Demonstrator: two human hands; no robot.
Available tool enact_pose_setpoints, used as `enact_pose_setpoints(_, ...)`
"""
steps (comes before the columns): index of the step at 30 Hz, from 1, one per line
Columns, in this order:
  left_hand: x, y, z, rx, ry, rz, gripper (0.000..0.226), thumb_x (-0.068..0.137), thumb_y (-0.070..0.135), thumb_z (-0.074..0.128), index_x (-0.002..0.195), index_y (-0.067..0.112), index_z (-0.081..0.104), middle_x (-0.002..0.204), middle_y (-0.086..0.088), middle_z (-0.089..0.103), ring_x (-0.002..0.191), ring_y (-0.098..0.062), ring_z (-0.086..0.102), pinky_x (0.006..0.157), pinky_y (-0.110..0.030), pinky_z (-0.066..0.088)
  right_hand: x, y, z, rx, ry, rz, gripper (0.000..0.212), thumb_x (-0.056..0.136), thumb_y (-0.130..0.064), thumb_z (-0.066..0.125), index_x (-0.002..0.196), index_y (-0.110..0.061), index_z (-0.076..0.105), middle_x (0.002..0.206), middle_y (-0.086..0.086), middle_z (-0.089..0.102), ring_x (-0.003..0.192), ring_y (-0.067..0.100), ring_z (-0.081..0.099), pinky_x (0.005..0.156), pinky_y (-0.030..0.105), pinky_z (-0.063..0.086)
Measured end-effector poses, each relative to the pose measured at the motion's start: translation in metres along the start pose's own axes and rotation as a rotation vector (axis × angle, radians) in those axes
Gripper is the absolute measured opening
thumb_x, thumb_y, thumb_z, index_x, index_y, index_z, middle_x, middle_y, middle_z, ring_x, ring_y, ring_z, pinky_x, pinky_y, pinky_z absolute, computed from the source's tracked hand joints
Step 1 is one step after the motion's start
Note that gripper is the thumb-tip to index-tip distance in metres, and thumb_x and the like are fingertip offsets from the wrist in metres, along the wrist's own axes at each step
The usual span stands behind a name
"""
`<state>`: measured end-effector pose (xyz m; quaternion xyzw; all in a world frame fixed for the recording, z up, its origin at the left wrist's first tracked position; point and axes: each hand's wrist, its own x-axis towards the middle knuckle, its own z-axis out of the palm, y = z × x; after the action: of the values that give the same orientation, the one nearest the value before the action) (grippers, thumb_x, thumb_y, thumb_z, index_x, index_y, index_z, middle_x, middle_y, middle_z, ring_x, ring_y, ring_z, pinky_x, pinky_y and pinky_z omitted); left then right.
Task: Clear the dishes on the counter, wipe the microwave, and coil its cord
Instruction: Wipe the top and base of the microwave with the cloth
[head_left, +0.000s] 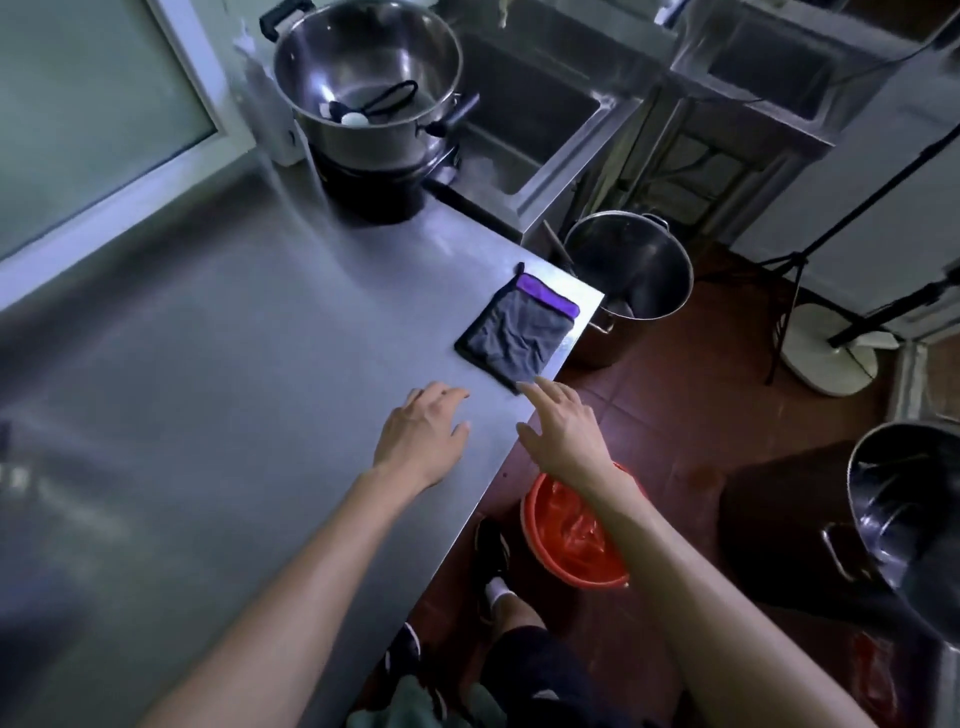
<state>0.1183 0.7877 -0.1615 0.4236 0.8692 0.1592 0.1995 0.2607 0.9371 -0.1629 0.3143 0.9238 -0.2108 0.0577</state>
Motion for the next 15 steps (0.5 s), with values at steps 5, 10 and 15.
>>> enact_pose_setpoints(5,0.066,0.017,0.022,0.023,-0.047,-0.067,0.052,0.095,0.034,0.054,0.145,0.025,0.043,0.148,0.002,0.041,0.129,-0.026,0.042,0.101,-0.041,0.043,0.068,0.045,0.000,0.001,-0.055,-0.002,0.062,0.091,-0.029,0.062,0.149,-0.026,0.038,0.159,0.006,0.030,0.147,0.029,0.024,0.107,0.051,0.035)
enact_pose_setpoints(10,0.117,0.030,0.049,0.056,-0.054,-0.127,0.061,0.093,0.036,0.059,0.149,0.027,0.036,0.160,-0.004,0.025,0.141,-0.028,0.027,0.104,-0.049,0.042,0.117,0.067,0.011,0.009,-0.110,0.012,0.069,0.092,-0.034,0.061,0.154,-0.027,0.031,0.164,0.006,0.018,0.152,0.027,0.011,0.115,0.052,0.025)
enact_pose_setpoints(15,0.145,0.033,0.072,0.118,-0.054,-0.185,0.075,0.088,0.043,0.064,0.153,0.030,0.028,0.163,-0.008,0.013,0.148,-0.035,0.011,0.106,-0.054,0.037,0.157,0.081,0.013,-0.013,-0.078,-0.006,0.069,0.091,-0.032,0.061,0.153,-0.026,0.031,0.165,0.008,0.015,0.153,0.030,0.006,0.118,0.052,0.021)
